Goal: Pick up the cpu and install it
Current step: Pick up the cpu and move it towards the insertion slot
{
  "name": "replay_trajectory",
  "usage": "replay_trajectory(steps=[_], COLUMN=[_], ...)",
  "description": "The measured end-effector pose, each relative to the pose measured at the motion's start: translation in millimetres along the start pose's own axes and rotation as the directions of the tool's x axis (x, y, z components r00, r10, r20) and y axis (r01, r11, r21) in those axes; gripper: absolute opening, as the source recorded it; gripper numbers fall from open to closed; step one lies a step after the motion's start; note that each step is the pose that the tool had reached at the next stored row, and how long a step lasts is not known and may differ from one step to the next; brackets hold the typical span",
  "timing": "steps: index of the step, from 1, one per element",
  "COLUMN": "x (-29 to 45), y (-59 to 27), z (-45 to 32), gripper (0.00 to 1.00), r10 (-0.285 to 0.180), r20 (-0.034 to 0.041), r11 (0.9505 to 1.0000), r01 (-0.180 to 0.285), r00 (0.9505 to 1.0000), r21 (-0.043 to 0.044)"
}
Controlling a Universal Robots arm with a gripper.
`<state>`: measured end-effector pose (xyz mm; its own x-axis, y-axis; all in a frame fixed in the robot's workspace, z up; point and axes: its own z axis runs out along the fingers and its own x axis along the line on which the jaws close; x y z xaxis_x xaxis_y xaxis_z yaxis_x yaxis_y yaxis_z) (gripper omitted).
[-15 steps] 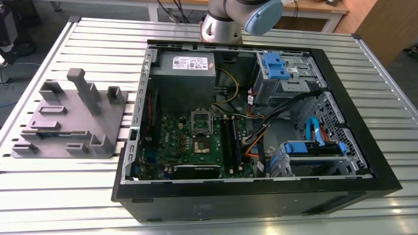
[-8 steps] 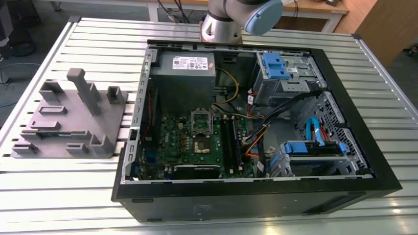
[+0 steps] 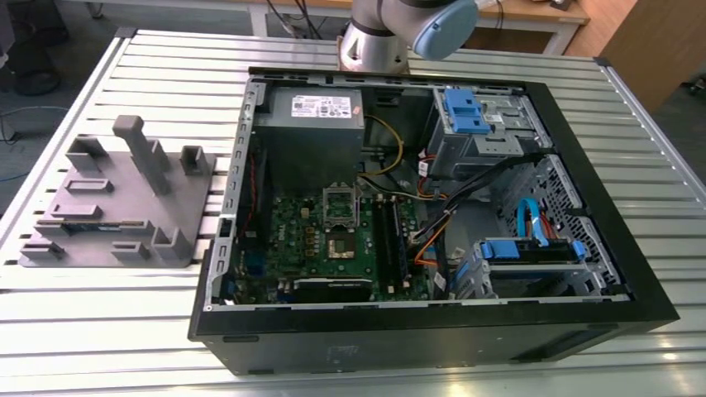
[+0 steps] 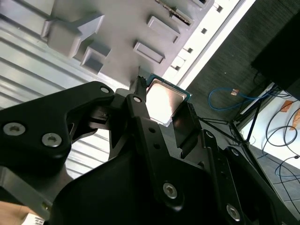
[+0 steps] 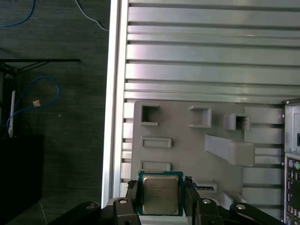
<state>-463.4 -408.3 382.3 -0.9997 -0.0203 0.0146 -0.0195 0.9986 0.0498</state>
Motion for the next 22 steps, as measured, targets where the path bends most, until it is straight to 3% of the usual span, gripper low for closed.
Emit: replay_trajectory(steps=[22], x=[0.5], y=[1.6], z=[-32.7], gripper=[0.47], r10=[0.0], r20=[-0.0001], r11=[1.0], r01=[0.0], r00=[1.0], r21=[0.0])
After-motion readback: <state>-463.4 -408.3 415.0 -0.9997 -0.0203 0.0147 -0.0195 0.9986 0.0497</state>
